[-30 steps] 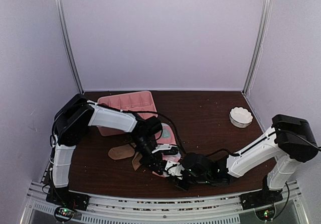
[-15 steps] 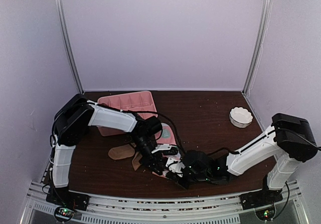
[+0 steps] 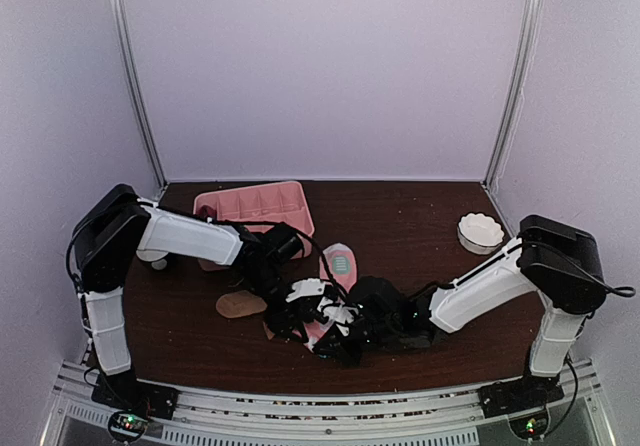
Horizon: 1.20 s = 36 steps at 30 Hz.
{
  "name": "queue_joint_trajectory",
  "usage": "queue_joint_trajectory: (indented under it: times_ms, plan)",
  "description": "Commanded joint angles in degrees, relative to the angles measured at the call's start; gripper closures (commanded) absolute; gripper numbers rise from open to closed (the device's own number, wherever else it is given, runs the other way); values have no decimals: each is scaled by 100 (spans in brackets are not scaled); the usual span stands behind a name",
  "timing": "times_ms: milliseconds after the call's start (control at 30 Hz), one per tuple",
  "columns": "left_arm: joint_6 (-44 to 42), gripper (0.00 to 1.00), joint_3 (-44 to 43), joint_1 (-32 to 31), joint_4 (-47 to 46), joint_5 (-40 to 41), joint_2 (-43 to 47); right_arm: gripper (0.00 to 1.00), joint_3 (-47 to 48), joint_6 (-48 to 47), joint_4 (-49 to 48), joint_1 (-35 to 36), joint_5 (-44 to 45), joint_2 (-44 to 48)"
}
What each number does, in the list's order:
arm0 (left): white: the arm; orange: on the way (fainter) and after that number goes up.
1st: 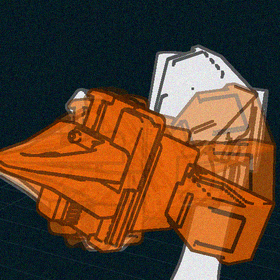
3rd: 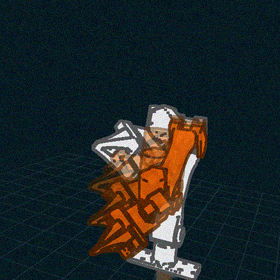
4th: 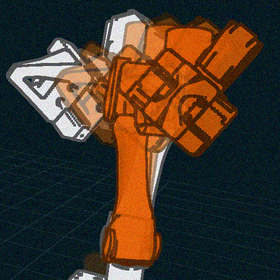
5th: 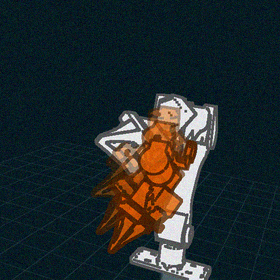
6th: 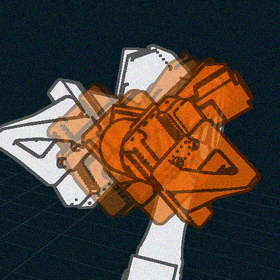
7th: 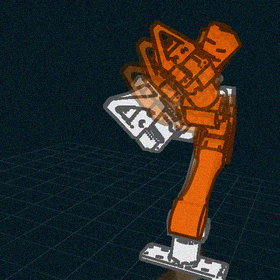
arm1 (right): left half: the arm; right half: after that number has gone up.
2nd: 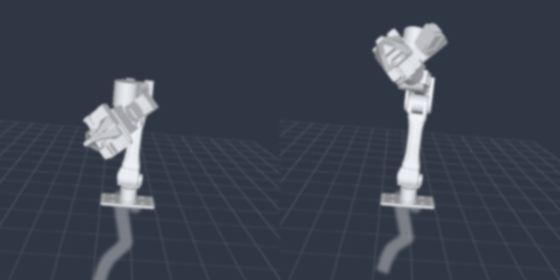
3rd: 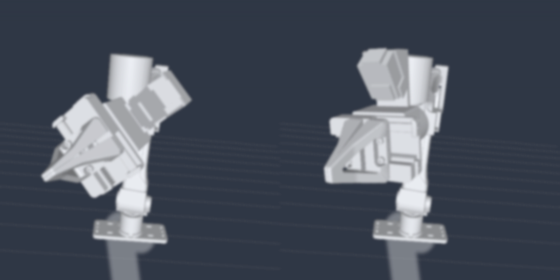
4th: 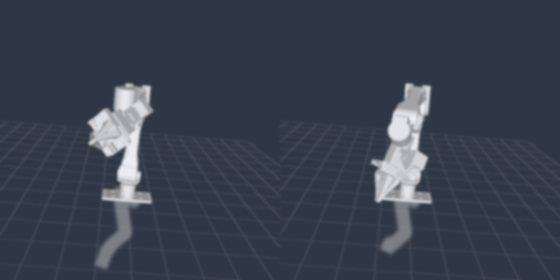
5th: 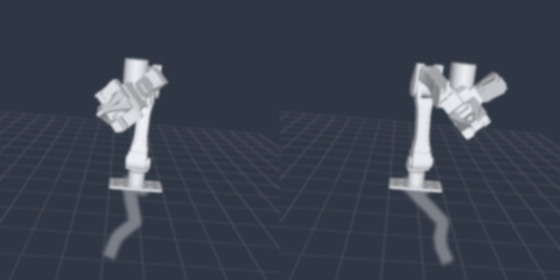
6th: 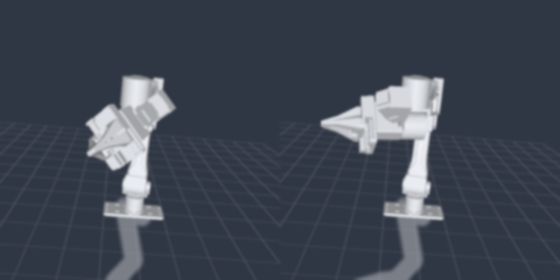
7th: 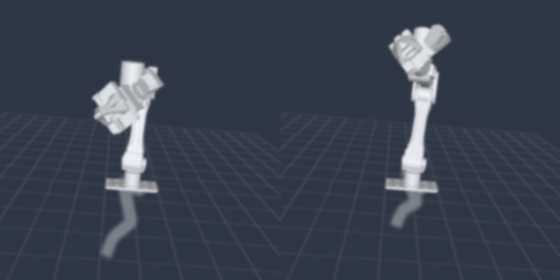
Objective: Roll the socks
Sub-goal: Pick up the sock from the center of the board.
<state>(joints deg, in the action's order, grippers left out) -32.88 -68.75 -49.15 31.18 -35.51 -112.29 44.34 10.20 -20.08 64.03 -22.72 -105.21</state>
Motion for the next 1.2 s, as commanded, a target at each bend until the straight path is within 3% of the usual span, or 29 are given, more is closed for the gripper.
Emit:
queue_joint_trajectory:
  times_ms: [0,267,533,933,1167]
  plan:
    - [-349,36,585,-139,-607,427,748,100,-222,1278,1229,-387,-128,-485]
    - [-640,36,977,-204,-818,237,1202,100,-742,2147,482,-582,-489,-454]
    - [-1142,36,1251,-654,-854,152,1486,100,-1118,2817,367,-792,-813,-537]
    - [-1256,43,1640,-869,-2405,1550,1313,100,-951,2998,779,-913,-1081,-685]
    - [-1489,53,1475,-893,-2201,1614,1009,100,-949,3006,841,-961,-1124,-608]
